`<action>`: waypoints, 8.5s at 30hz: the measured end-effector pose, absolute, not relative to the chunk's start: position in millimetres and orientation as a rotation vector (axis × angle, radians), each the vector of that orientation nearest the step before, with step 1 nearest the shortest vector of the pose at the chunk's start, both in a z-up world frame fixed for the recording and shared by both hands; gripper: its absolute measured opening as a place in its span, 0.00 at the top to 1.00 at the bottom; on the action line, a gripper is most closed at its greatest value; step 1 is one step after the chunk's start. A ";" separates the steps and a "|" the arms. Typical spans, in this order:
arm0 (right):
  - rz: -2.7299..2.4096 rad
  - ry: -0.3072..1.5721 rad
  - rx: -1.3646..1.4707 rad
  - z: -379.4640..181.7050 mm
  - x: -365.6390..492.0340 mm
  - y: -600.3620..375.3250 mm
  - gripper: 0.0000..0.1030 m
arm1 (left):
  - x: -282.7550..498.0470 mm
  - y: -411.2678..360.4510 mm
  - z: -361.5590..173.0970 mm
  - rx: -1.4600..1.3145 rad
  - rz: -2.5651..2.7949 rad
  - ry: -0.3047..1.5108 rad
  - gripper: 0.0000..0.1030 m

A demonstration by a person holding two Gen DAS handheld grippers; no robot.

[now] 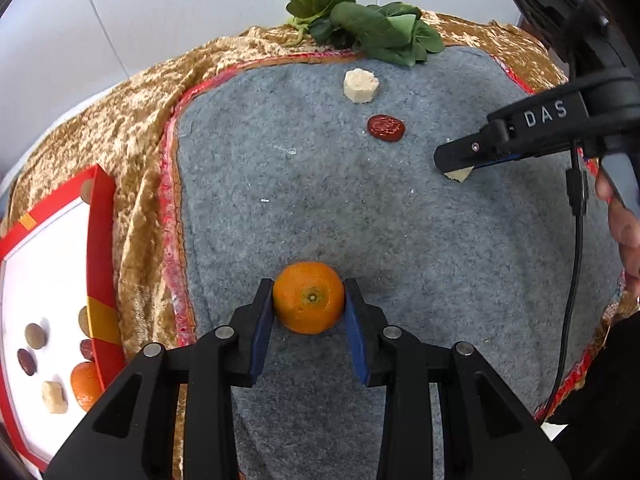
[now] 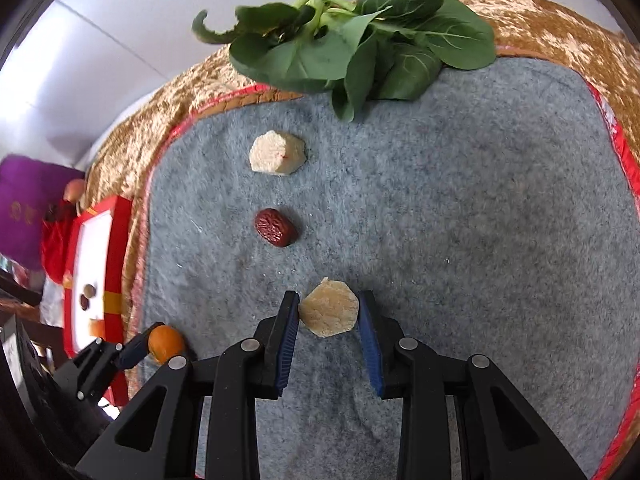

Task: Organize fruits
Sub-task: 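Lift the lump and orange and carry both over the white tray, then lower both tools into the tray and open them to release the items, then move both open tools back over the grey felt mat, then grasp the last pale yellow lump with the right tool while the left grasps a red date, then lift the lump and date and carry both over the white tray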

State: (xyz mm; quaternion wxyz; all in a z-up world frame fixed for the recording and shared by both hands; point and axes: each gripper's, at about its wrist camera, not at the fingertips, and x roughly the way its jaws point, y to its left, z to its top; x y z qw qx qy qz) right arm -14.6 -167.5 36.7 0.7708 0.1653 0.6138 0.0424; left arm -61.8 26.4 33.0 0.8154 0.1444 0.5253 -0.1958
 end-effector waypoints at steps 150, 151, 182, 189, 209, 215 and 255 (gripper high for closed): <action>0.134 0.914 0.093 88.8 8.7 -132.0 0.65 | -46.6 109.3 66.9 0.261 -0.021 1.029 0.57; 0.125 0.930 0.091 83.7 13.7 -136.2 0.65 | -47.1 110.1 65.8 0.264 -0.020 1.033 0.57; -0.039 1.110 0.427 93.2 -41.8 -232.3 0.73 | -28.4 -5.1 58.1 0.254 -0.448 0.968 0.57; 0.003 1.142 0.485 88.8 -68.1 -250.3 0.73 | -12.0 -47.4 40.0 0.240 -0.519 0.967 0.57; 0.011 1.204 0.443 72.3 -52.9 -246.2 0.72 | 7.2 -61.8 21.0 0.215 -0.514 0.978 0.74; 0.020 1.202 0.436 73.2 -52.5 -240.6 0.73 | 0.7 -58.6 24.1 0.231 -0.523 0.964 0.75; 0.538 1.024 0.116 94.4 -55.2 41.9 0.72 | -82.7 233.4 107.9 0.068 0.011 0.912 0.75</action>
